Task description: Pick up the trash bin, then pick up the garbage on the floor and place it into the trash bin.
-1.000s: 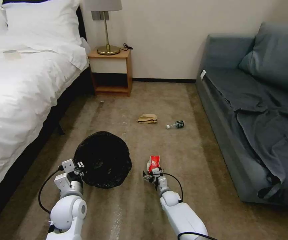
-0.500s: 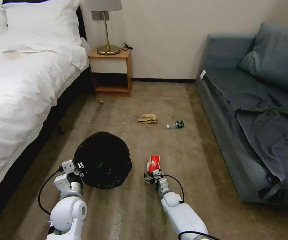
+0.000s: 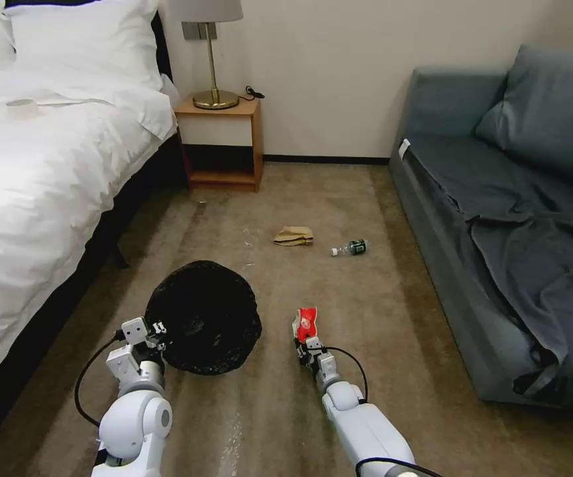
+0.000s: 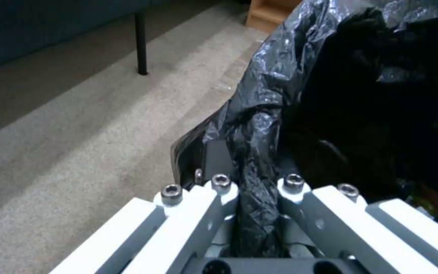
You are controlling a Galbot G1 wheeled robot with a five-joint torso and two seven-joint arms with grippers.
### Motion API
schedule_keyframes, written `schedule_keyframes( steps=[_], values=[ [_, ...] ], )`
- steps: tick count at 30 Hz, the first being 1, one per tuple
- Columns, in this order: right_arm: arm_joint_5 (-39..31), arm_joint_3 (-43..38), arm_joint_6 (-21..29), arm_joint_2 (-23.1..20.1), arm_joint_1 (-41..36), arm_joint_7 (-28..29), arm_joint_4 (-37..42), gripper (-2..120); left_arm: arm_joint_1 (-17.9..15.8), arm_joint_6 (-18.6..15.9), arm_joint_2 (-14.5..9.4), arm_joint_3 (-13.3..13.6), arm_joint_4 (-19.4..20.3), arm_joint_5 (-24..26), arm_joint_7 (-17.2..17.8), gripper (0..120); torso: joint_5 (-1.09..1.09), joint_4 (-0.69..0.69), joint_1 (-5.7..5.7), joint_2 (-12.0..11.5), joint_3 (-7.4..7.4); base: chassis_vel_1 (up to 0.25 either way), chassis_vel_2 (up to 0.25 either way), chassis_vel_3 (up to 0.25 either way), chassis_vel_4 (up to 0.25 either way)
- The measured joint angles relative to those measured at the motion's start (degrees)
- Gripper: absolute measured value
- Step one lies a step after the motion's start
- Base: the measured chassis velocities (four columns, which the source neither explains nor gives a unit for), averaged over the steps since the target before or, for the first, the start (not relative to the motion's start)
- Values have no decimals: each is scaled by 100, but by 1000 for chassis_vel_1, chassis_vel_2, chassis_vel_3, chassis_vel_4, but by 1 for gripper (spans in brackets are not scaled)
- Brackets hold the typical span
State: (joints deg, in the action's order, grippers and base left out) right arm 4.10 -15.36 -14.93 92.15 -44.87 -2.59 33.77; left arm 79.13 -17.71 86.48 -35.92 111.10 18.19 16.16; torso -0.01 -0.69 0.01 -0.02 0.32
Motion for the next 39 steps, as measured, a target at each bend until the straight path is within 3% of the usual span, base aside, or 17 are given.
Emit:
schedule_keyframes(
  steps=[5,39],
  values=[
    [44,-27,-19,-1,12,15,-13,0,0,10,0,-5,-1,2,0,3,0,0,0,0,0,0,0,0,0],
    [-183,-59,-61,-1,-149,216,650,0,-18,58,3,25,-30,-17,9,3,0,0,0,0,0,0,0,0,0]
  ],
)
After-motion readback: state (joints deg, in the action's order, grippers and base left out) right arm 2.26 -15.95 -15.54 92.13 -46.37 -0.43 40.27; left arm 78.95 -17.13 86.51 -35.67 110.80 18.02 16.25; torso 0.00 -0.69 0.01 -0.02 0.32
